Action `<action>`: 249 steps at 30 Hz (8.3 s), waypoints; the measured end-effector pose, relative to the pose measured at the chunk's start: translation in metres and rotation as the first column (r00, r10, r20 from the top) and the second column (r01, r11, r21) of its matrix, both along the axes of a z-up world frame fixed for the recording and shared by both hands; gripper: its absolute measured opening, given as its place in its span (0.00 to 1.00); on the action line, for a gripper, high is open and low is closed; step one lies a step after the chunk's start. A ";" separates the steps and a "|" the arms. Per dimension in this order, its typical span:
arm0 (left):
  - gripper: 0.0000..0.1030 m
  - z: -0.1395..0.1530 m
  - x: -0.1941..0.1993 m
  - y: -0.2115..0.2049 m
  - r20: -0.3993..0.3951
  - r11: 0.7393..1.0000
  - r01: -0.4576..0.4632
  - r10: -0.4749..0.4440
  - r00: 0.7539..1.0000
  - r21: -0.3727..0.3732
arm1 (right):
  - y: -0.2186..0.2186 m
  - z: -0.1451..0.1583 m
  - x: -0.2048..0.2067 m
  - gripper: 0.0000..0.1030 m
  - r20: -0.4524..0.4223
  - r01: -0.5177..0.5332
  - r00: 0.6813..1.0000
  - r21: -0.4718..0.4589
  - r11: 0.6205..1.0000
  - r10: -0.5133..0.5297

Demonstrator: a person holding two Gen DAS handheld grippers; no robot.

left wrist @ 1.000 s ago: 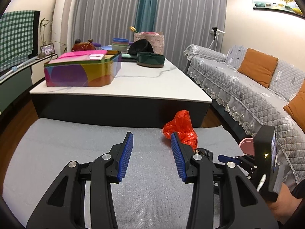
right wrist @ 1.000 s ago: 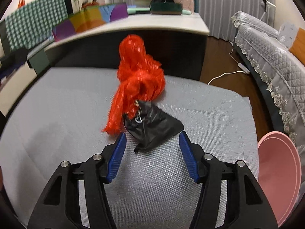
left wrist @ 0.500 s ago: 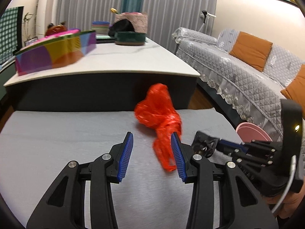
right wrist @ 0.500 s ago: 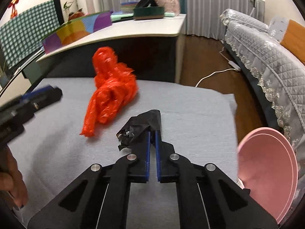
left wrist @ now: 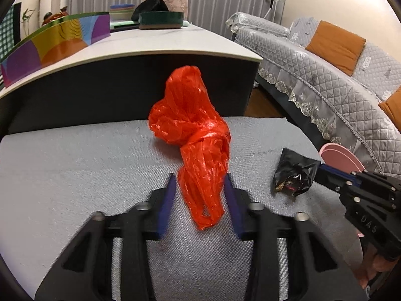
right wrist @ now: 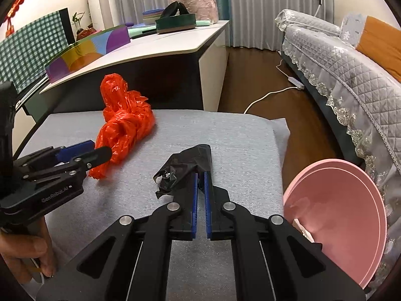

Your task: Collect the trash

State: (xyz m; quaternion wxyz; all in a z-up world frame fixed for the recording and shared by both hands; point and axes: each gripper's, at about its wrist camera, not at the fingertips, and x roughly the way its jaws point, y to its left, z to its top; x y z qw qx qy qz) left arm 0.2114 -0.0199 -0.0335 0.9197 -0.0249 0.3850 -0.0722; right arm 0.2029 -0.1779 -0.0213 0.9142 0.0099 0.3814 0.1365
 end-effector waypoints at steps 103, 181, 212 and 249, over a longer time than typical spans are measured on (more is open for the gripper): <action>0.25 0.052 -0.057 -0.209 0.122 0.917 0.398 -0.396 0.910 0.015 | -0.237 0.075 -0.095 0.40 0.225 0.501 0.836 0.060 0.864 -0.500; 0.87 0.074 -0.272 0.030 0.179 0.991 -0.126 0.117 0.977 0.040 | -0.004 0.074 -0.240 0.95 0.197 0.249 0.950 -0.013 0.968 -0.242; 0.87 0.076 -0.271 0.027 0.190 0.991 -0.130 0.120 0.975 0.043 | -0.006 0.075 -0.240 0.95 0.203 0.250 0.949 -0.017 0.968 -0.241; 0.87 0.075 -0.270 0.027 0.193 0.991 -0.123 0.112 0.975 0.045 | -0.002 0.072 -0.240 0.95 0.205 0.248 0.949 -0.023 0.968 -0.239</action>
